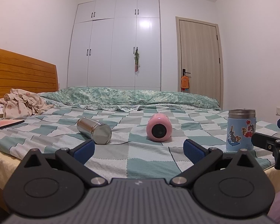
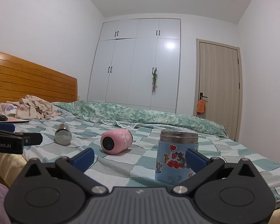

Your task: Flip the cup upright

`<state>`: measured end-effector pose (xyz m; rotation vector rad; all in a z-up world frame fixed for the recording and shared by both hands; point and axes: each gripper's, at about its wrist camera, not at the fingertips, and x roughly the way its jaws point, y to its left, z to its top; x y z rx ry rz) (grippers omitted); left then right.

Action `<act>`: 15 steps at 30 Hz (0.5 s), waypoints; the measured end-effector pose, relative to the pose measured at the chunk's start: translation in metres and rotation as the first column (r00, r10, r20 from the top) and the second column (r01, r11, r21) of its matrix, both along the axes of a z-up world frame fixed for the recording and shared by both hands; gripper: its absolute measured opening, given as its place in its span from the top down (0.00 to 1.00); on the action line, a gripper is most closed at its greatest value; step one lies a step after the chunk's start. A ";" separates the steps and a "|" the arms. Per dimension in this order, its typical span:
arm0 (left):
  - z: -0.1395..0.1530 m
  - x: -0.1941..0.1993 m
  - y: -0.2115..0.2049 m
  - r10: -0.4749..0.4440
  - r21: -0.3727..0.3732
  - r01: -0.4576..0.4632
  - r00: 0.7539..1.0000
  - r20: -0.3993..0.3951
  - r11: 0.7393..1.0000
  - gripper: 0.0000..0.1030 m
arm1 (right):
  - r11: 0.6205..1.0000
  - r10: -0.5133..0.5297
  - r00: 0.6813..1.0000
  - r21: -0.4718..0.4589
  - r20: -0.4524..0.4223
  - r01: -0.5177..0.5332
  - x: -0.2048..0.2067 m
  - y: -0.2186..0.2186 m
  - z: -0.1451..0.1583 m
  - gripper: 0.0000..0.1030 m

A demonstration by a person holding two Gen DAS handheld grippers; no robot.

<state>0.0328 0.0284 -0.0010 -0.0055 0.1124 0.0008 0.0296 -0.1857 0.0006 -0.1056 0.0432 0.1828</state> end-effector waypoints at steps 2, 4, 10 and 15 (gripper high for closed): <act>0.000 0.000 0.000 -0.001 0.000 0.001 1.000 0.001 1.000 0.00 | 1.000 0.000 1.000 0.000 0.000 0.000 0.000 0.000 0.000 0.00; 0.000 0.000 0.000 -0.001 0.000 0.001 1.000 0.002 1.000 0.00 | 1.000 0.000 1.000 -0.001 0.000 0.000 0.000 0.000 0.000 0.00; 0.001 0.000 -0.001 -0.003 0.000 0.003 1.000 0.003 1.000 0.00 | 1.000 0.000 1.000 0.000 0.000 0.000 0.000 0.000 0.000 0.00; 0.001 0.000 -0.001 -0.002 0.000 0.002 1.000 0.003 1.000 0.00 | 1.000 0.000 1.000 0.000 0.000 0.000 0.000 0.000 0.000 0.00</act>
